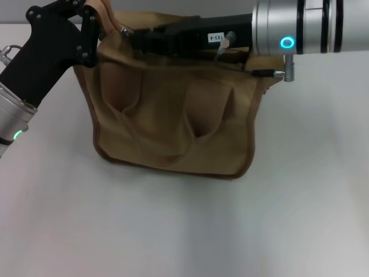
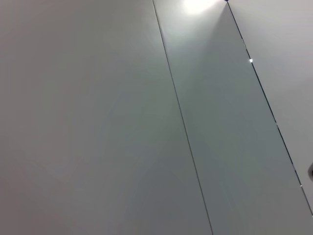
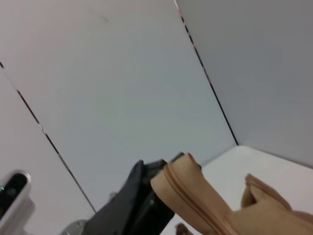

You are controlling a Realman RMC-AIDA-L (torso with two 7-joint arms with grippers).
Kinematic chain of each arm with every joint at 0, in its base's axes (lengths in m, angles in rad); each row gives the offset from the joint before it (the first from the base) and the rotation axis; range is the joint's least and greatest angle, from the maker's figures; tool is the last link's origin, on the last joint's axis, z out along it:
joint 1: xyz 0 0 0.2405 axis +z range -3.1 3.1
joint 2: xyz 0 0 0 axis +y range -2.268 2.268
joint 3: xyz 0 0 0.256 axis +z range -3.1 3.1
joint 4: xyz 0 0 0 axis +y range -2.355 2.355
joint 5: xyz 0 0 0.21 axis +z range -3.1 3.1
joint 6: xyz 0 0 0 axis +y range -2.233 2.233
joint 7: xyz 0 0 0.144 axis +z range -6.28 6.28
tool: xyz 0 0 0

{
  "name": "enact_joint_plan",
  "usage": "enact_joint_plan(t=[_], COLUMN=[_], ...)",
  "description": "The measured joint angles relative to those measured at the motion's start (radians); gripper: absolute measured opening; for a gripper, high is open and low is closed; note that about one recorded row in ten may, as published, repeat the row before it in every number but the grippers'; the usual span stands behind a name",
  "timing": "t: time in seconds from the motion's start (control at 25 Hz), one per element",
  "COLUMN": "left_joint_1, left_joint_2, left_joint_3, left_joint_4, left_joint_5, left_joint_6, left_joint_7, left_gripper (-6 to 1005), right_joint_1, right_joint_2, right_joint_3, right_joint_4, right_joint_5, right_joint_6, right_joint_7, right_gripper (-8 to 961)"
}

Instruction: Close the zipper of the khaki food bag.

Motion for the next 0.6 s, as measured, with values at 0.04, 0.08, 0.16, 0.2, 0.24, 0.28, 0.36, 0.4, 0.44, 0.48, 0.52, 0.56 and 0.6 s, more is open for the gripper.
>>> enact_joint_plan(t=[0.04,0.08,0.16,0.2,0.24,0.28,0.36,0.4,0.44,0.48,0.52,0.56,0.6], left_joint_1=[0.001,0.001,0.002,0.002,0.002,0.002,0.002,0.003,0.003,0.004,0.004,0.005,0.005], left_joint_2=[0.0,0.0,0.0,0.0,0.0,0.0,0.0,0.0,0.0,0.0,0.0,0.0,0.0], left_joint_3=[0.0,0.0,0.002,0.003,0.003,0.003,0.001,0.0,0.0,0.0,0.0,0.0,0.0], left_joint_4=[0.0,0.0,0.0,0.0,0.0,0.0,0.0,0.0,0.0,0.0,0.0,0.0,0.0], left_joint_5=[0.0,0.0,0.0,-0.001,-0.001,-0.001,0.0,0.0,0.0,0.0,0.0,0.0,0.0], left_joint_6=[0.0,0.0,0.001,0.001,0.001,0.001,0.001,0.001,0.001,0.001,0.003,0.004,0.007], left_joint_7=[0.0,0.0,0.0,0.001,0.001,0.001,0.001,0.001,0.001,0.001,0.002,0.002,0.002], left_gripper=[88,88,88,89,89,89,89,90,90,90,90,90,91], right_joint_1=[-0.004,-0.004,-0.005,-0.005,-0.006,-0.006,-0.009,-0.011,-0.014,-0.016,-0.019,-0.02,-0.021], right_joint_2=[-0.002,-0.002,-0.003,-0.003,-0.003,-0.003,-0.004,-0.004,-0.005,-0.005,-0.005,-0.005,-0.005], right_joint_3=[0.0,0.0,0.0,0.0,0.0,0.0,0.001,0.001,0.002,0.003,0.004,0.004,0.005], right_joint_4=[0.003,0.003,0.004,0.005,0.006,0.007,0.012,0.014,0.016,0.016,0.016,0.016,0.017], right_joint_5=[0.014,0.014,0.014,0.014,0.014,0.014,0.014,0.014,0.014,0.015,0.017,0.02,0.022], right_joint_6=[-0.005,-0.005,-0.01,-0.011,-0.012,-0.012,-0.012,-0.012,-0.012,-0.012,-0.013,-0.013,-0.013], right_joint_7=[-0.011,-0.011,-0.012,-0.012,-0.013,-0.013,-0.015,-0.016,-0.019,-0.025,-0.029,-0.031,-0.032], right_gripper=[98,97,97,92,86,81,70,65,32,-2,-2,-2,-2])
